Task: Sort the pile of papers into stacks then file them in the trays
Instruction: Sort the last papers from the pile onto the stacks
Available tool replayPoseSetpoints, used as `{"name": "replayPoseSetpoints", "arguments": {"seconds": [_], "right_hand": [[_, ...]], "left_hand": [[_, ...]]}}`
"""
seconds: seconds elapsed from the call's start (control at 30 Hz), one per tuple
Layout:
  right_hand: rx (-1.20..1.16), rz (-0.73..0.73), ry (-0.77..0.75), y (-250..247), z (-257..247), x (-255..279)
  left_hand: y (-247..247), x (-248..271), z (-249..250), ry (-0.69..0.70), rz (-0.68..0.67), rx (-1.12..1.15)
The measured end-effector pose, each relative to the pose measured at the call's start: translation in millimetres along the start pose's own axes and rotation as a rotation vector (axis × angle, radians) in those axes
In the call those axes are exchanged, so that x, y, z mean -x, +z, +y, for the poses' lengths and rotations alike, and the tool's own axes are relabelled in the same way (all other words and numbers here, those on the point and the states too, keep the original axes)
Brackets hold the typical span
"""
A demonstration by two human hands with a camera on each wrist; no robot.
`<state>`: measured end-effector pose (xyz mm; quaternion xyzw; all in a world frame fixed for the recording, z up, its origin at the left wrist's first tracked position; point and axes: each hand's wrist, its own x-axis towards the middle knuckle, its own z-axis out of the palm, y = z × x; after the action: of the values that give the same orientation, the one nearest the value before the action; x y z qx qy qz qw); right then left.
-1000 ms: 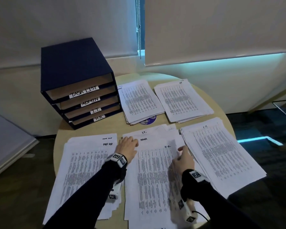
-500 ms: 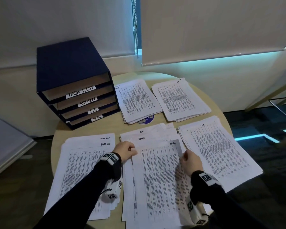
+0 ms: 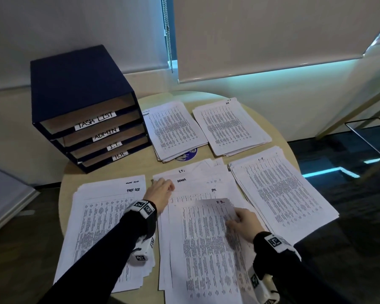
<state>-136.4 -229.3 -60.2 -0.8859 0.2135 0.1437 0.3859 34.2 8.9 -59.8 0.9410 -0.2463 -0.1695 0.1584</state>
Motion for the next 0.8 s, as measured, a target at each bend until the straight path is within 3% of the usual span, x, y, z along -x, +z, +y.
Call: {"name": "replayPoseSetpoints", "arguments": {"seconds": [0.1,0.27,0.43,0.57,0.8], "right_hand": [[-0.021,-0.055,0.027,1,0,1],[-0.045,0.011,0.091,7,-7,-5],[-0.114,-0.01,0.127,11,-10,-9],[-0.169,0.079,0.134,11,-8,-14],[-0.277,0.156,0.154,7,-2,-27]], "left_hand": [[2,-2,-5,-0.004,-0.042,-0.085],[7,0,-3,-0.015,-0.063,-0.118],[4,-3,1,-0.037,-0.053,-0.021],[0,-2,8,-0.035,-0.057,0.159],[-8,1,5,-0.018,-0.186,0.29]]}}
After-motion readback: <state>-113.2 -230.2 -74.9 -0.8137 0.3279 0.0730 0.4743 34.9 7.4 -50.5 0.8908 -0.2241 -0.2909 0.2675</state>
